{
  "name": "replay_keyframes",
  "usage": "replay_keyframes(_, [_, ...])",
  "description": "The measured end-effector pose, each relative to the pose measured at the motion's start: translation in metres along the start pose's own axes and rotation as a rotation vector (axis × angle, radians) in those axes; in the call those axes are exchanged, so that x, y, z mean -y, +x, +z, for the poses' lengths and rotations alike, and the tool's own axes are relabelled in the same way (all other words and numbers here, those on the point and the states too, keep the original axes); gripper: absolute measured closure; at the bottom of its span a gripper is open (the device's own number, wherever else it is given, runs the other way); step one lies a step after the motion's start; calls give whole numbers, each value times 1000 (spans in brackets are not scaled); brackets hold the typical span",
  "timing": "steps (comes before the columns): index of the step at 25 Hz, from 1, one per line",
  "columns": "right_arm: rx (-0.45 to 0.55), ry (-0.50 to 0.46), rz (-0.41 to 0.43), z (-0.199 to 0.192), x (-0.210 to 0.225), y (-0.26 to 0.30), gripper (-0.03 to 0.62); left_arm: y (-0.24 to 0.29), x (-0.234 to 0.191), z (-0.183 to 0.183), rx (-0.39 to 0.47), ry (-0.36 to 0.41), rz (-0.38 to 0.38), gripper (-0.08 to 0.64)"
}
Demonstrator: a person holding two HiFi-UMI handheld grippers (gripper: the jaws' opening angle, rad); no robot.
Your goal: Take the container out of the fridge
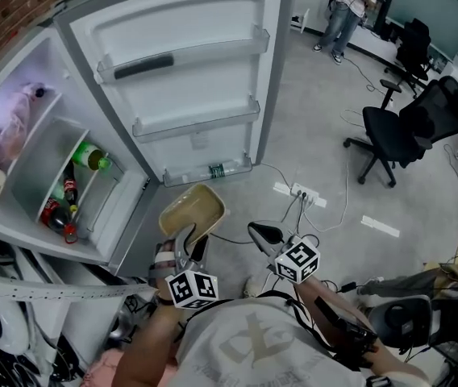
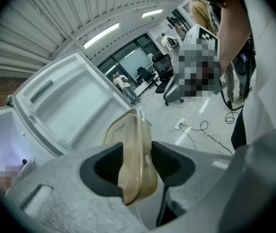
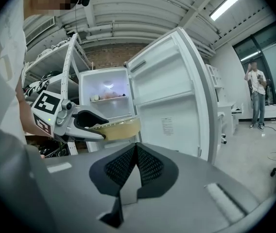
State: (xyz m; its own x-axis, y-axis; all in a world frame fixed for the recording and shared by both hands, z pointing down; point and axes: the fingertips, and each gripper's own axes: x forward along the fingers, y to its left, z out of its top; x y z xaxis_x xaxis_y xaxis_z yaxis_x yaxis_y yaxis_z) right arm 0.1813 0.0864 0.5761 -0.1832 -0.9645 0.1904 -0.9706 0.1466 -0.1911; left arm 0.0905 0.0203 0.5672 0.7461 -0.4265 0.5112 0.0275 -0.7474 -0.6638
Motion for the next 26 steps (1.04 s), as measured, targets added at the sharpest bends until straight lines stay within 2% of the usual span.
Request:
replay_keyframes(10, [9,0,-8,-3,16,-13,584,14,22,17,8,-1,-31,370])
replay_keyframes(26, [7,0,36,3,29,-10,584,22,29,27,-21,-16,-25,371])
